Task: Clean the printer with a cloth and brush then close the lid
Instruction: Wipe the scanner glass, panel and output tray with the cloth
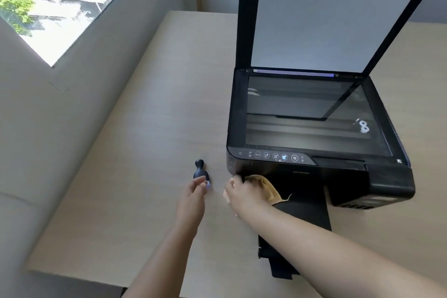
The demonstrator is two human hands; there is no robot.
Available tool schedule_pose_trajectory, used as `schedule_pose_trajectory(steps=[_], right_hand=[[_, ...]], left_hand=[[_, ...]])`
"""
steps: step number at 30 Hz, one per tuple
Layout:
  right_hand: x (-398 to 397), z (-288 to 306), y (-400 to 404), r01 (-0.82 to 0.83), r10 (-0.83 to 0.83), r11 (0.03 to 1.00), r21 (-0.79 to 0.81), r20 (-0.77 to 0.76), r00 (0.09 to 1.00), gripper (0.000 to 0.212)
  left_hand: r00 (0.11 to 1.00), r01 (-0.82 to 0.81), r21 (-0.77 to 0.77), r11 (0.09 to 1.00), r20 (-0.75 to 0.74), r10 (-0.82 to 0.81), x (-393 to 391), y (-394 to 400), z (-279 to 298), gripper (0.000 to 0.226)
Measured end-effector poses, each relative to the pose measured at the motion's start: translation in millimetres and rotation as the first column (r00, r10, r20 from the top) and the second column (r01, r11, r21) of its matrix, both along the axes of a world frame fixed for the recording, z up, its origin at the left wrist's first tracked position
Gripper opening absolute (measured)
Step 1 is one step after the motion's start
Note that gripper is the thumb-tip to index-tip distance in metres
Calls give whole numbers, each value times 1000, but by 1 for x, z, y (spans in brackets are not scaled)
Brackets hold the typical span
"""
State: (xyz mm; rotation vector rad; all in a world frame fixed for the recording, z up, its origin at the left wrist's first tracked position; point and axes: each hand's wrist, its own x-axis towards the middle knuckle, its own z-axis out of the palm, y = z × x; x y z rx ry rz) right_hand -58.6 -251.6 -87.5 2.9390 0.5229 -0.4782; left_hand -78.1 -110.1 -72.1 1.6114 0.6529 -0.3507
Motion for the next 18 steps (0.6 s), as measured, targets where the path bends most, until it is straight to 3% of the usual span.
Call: schedule_pose_trajectory(steps=[3,5,7,10,13,16,18], right_hand=[[-8,10,-2,51,-41,992,116,-93,995,37],[-18,24,-6,73,-58,942,327,-56,997,28],[-25,43,-17,-64,-37,883,465,206,978,20],[-30,92,-23,-346,-48,771,534,592,805,20],[-19,103,-12,-457,60,842,287,792,608,29],[5,47,-8,-349,320,932,-92,662,678,46],[18,19,-8,-278,406,903,-329,432,805,56]], left_hand=[[999,16,-11,1000,30,-15,-1,3,1,21],[999,2,-26,1000,50,0,2,8,2,18],[998,-13,-42,999,65,15,7,14,5,19],[996,-19,-29,999,83,21,14,23,7,21],[996,-16,-45,999,86,20,21,26,10,23],[996,-2,-83,997,89,9,25,24,14,23],[995,17,-90,996,95,-9,24,26,14,20]])
